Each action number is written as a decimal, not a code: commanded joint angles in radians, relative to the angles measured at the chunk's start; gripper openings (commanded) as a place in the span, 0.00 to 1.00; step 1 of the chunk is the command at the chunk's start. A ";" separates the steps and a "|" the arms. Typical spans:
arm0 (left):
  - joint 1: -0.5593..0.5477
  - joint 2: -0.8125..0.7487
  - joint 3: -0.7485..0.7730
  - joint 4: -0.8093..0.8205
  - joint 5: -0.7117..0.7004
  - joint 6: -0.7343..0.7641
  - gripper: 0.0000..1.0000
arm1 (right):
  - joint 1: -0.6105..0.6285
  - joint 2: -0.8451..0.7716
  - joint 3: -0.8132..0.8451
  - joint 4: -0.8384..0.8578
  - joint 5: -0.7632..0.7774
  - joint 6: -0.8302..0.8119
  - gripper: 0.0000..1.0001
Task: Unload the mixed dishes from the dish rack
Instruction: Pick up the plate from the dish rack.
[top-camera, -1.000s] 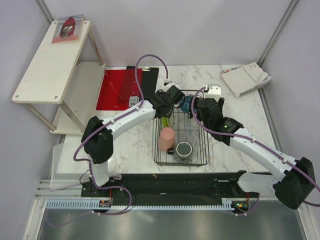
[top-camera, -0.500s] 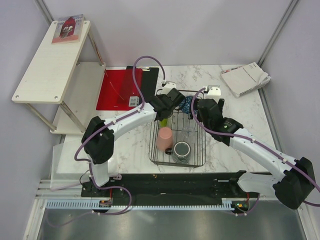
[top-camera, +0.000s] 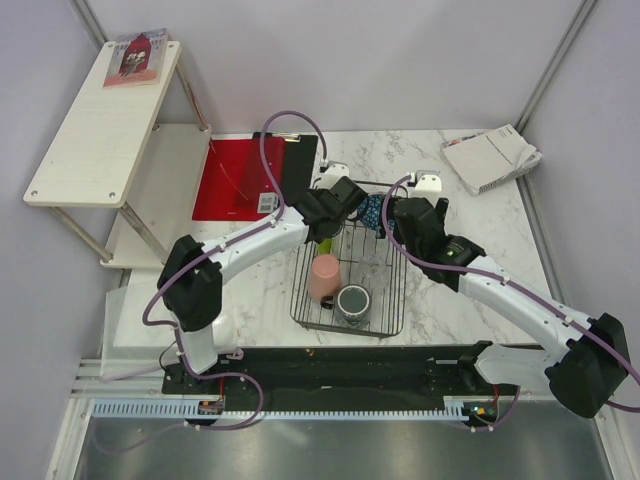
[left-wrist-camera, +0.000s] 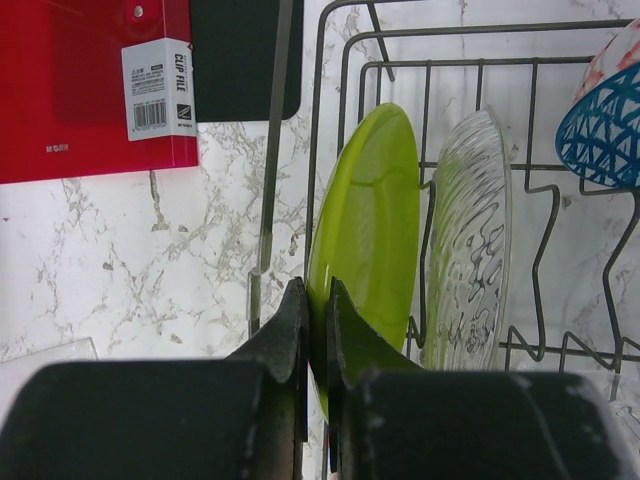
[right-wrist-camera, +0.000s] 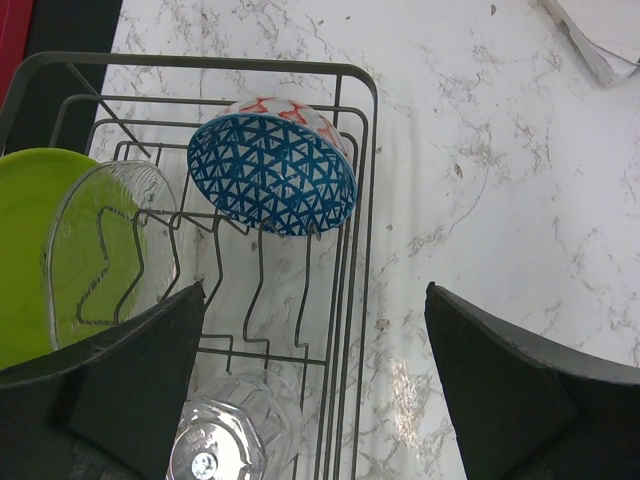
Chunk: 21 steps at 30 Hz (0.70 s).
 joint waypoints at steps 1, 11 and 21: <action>-0.011 -0.104 0.034 0.015 0.001 -0.009 0.02 | 0.003 0.011 -0.006 0.009 0.001 0.021 0.98; -0.027 -0.183 0.123 0.000 -0.005 0.031 0.02 | 0.003 -0.001 0.006 0.004 0.001 0.020 0.98; -0.034 -0.303 0.228 0.000 -0.019 0.105 0.02 | 0.003 -0.015 0.047 -0.011 0.010 0.023 0.98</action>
